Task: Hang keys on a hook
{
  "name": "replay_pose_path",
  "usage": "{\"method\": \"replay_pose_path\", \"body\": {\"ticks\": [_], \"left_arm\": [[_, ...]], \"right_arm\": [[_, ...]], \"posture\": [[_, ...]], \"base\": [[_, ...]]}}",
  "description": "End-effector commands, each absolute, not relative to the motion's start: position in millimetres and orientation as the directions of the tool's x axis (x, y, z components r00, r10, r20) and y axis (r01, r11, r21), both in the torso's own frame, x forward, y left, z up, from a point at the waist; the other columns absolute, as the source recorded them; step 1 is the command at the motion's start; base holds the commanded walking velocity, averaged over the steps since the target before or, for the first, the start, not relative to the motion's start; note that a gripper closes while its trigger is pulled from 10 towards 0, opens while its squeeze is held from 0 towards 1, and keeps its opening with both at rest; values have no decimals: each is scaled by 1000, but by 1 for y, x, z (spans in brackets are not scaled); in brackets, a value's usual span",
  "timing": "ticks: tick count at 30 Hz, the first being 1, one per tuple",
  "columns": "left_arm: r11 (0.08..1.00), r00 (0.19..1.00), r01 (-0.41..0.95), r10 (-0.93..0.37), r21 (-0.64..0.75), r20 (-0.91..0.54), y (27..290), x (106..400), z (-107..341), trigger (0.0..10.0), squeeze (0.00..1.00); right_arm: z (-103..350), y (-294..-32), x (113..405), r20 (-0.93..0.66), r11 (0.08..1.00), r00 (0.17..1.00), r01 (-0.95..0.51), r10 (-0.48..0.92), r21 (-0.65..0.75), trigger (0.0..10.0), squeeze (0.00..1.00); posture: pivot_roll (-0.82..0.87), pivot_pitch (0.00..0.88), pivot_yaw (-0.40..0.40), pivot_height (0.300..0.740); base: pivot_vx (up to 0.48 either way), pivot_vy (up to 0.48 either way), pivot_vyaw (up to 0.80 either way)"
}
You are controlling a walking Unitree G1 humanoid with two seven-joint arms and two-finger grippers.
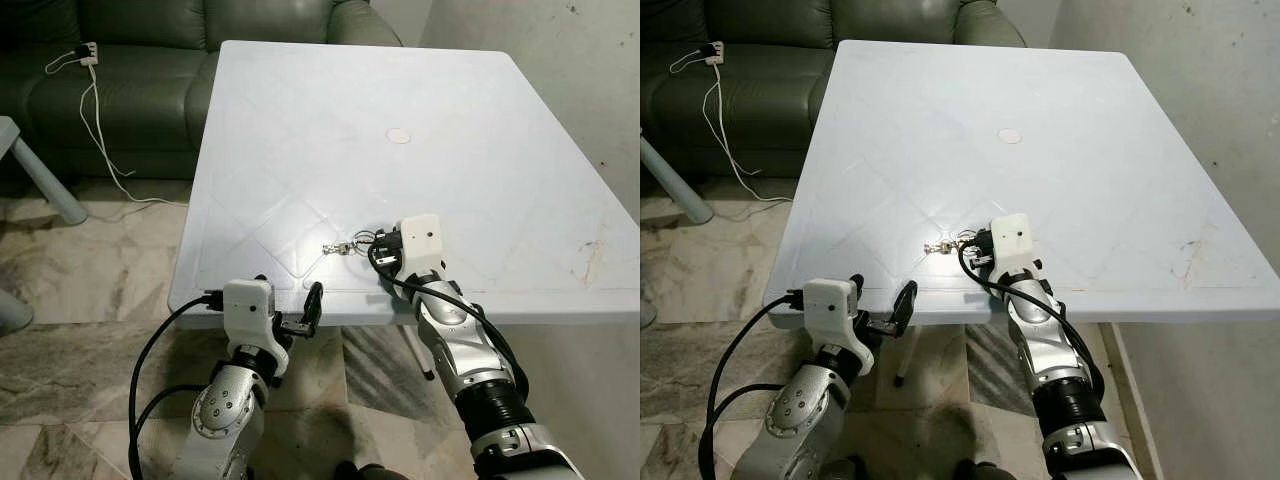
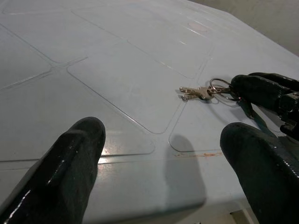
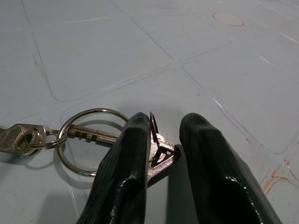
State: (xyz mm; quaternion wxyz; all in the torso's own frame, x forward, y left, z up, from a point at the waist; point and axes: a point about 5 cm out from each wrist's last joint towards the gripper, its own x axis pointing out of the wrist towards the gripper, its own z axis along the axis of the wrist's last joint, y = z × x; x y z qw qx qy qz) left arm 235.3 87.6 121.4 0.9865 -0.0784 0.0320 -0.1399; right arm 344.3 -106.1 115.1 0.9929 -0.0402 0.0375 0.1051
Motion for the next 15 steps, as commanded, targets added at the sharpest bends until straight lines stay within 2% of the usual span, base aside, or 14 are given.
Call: {"method": "replay_pose_path", "body": {"ticks": [1, 2, 3, 4, 5, 6, 7, 15], "left_arm": [[941, 957, 273, -287, -200, -43, 80, 235, 122, 10000, 0], [941, 957, 273, -286, -200, -43, 80, 235, 122, 10000, 0], [941, 957, 272, -286, -200, -43, 80, 235, 122, 10000, 0], [941, 957, 272, -286, -201, -43, 80, 235, 122, 10000, 0], [941, 957, 272, -286, -201, -43, 80, 235, 122, 10000, 0], [941, 957, 272, -286, -201, -43, 80, 235, 122, 10000, 0], [941, 957, 272, -286, -201, -42, 80, 235, 122, 10000, 0], [941, 958, 271, -285, -201, -41, 80, 236, 122, 10000, 0]], "right_arm": [[115, -111, 342, -80, 977, 977, -203, 197, -70, 0, 271], [115, -111, 343, -81, 977, 976, -205, 200, -60, 3608, 267], [115, -111, 343, -82, 977, 976, -208, 204, -50, 3137, 267], [115, -111, 342, -82, 977, 975, -209, 205, -50, 3137, 267], [116, -111, 343, -74, 977, 977, -205, 201, -53, 1333, 267], [116, -111, 343, -70, 978, 977, -205, 201, -48, 3373, 263], [116, -110, 343, -68, 977, 976, -210, 207, -40, 10000, 263], [117, -109, 343, -66, 976, 975, -216, 214, -33, 10000, 267]], "posture": [[145, 170, -119, 740], [145, 171, -119, 740], [145, 171, -119, 740], [145, 171, -119, 740], [146, 168, -120, 740], [146, 168, -120, 740], [146, 167, -120, 740], [148, 162, -121, 740]], "base": [[0, 0, 0], [0, 0, 0], [0, 0, 0], [0, 0, 0], [0, 0, 0], [0, 0, 0], [0, 0, 0], [0, 0, 0]]}}
